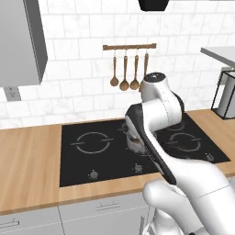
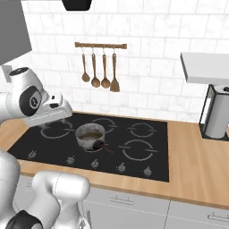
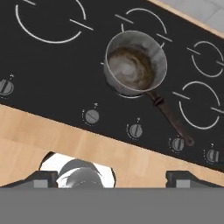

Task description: Turn off the front center burner of the stove.

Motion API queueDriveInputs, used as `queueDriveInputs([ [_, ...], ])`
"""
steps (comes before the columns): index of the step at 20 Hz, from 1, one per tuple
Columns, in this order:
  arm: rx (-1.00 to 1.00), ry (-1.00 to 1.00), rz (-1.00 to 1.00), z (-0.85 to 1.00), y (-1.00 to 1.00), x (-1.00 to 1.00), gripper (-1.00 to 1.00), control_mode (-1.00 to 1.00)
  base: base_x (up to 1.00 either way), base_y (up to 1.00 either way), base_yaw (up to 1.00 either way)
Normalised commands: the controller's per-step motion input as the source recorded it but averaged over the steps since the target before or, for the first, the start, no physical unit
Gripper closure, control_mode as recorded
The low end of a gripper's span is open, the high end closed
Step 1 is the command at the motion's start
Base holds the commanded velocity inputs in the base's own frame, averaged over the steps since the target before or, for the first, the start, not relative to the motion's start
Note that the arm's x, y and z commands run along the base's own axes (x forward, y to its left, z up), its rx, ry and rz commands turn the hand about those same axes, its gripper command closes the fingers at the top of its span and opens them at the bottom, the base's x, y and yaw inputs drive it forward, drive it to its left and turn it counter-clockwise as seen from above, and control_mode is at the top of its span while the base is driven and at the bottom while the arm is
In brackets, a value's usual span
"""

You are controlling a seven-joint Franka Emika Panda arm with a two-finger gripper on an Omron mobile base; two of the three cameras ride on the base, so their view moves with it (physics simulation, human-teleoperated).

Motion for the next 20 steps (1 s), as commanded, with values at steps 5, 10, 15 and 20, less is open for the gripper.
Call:
queueDriveInputs([
  [5, -0.20, 0.02, 0.18, -0.35, 0.56, -0.35, -1.00, -1.00, 0.00, 0.00, 0.00],
  [10, -0.20, 0.17, 0.17, -0.73, 0.47, -0.11, -1.00, -1.00, 0.00, 0.00, 0.00],
  [15, 0.00, 0.08, 0.08, -0.60, -0.01, 0.23, -1.00, -1.00, 0.00, 0.00, 0.00],
  [20, 0.02, 0.00, 0.03, -0.45, -0.10, 0.32, -1.00, -1.00, 0.00, 0.00, 0.00],
])
